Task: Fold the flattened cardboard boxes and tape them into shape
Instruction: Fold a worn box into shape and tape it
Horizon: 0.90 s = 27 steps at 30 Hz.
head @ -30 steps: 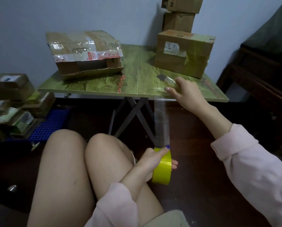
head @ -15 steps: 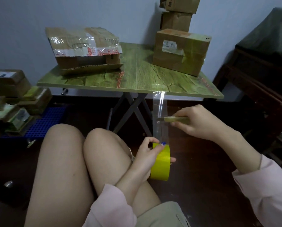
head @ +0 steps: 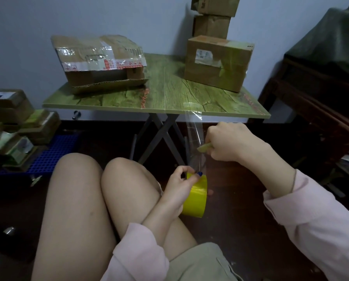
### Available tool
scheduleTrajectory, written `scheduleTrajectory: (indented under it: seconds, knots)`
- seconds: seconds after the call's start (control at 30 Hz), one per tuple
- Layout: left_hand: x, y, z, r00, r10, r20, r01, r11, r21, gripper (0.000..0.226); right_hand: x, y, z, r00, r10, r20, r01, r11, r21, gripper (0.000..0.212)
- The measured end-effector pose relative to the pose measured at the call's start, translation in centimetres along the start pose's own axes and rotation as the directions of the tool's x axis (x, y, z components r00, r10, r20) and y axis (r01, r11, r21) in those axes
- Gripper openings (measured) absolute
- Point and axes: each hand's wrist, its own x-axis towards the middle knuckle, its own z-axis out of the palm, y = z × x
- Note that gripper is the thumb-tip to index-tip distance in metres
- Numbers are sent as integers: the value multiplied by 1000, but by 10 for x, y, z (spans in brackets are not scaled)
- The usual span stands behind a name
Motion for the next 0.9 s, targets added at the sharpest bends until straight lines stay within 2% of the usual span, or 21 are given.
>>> scheduleTrajectory:
  seconds: [0.1, 0.33, 0.63, 0.73, 0.8, 0.9]
  knots:
    - [-1, 1, -2, 1000, -18, 1, 18, 1000, -17, 13, 1, -6, -1, 1000, -3, -3, 3, 1000, 14, 32]
    - [0, 0, -2, 1000, -23, -14, 22, 1000, -19, 13, -9, 2, -16, 998, -16, -58, 27, 980, 196, 22]
    - [-1, 1, -2, 1000, -9, -14, 9, 1000, -5, 15, -9, -11, -6, 1000, 8, 20, -9, 998, 58, 33]
    - [-5, -1, 0, 997, -11, -71, 19, 993, 117, 24, -6, -19, 3, 997, -8, 78, 9, 1000, -15, 32]
    - [-9, -5, 2, 998, -42, -53, 49, 989, 143, 25, -8, -16, 7, 992, 30, 123, -25, 999, -38, 33]
    - [-7, -5, -2, 997, -82, -9, 82, 995, 56, 17, -14, 1, 12, 979, 150, 138, -143, 988, -61, 34]
